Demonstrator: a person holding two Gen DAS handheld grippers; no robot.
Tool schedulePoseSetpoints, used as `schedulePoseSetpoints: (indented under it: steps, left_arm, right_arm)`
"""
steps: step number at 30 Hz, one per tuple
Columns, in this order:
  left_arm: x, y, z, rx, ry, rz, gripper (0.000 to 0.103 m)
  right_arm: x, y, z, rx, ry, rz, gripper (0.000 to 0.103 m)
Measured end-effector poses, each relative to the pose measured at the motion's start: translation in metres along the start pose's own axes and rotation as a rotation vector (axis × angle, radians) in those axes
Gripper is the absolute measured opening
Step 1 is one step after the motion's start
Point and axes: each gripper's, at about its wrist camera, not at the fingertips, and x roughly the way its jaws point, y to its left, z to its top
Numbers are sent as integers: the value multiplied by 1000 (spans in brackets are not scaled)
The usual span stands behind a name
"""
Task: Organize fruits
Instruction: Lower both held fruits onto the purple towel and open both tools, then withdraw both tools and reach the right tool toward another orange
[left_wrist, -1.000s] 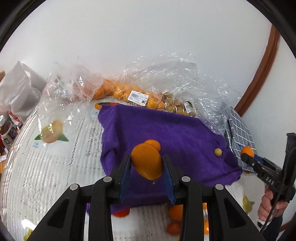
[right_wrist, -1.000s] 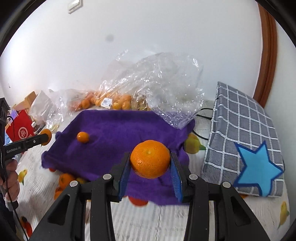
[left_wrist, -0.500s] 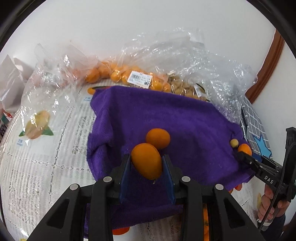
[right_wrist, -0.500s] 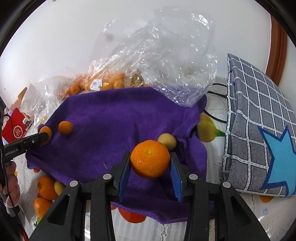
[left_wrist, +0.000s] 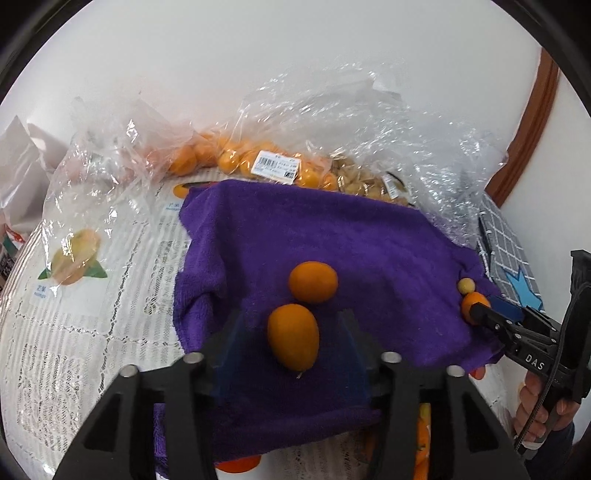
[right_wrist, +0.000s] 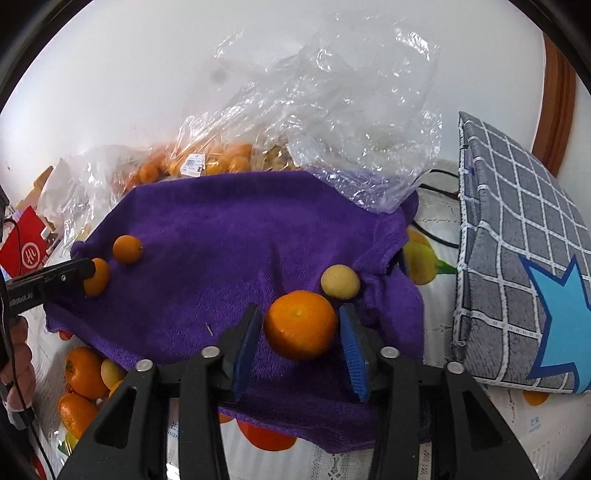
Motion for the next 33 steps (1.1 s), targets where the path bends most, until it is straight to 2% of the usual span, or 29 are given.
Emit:
schedulePoseSetpoints:
  steps: [2,3,9,12,15,19,24,28,33]
  left_arm:
    - [-3,-4,0,15,-15,-11,51]
    - [-5,-6,-1,25,-25,-13,52]
    - [-16,-17,-4,60,-107,-29,52]
    - [-23,-21,-5,76,-153,-7,52]
    - [-24,-20,-5,84,-157,5,51]
    - [-27,-14,-6,46,-161,17,51]
    - [-46,2,-15,-16,-178,-69,51]
    - [-61,13,-31,-48,-162,-87,51]
    - [-79,20,-58,-7,-141,-25,51]
  right_arm:
    - [-6,0,1,-9,-22,-7,70]
    - [-8,1,2,-18,-36,-17,72]
    - [-19,4,3,-33,-89,-63,74]
    - [-21,5,4,-35,-103,-64,74]
    - [-25,3,4,-33,-107,-70,73]
    - [-37,0,3,5,-137,-57,73]
    - [-53,3,-4,65,-113,76,59]
    - [-65,30,-30,4,-80,85,50]
    - [-80,67,-65,-88,-28,91,47]
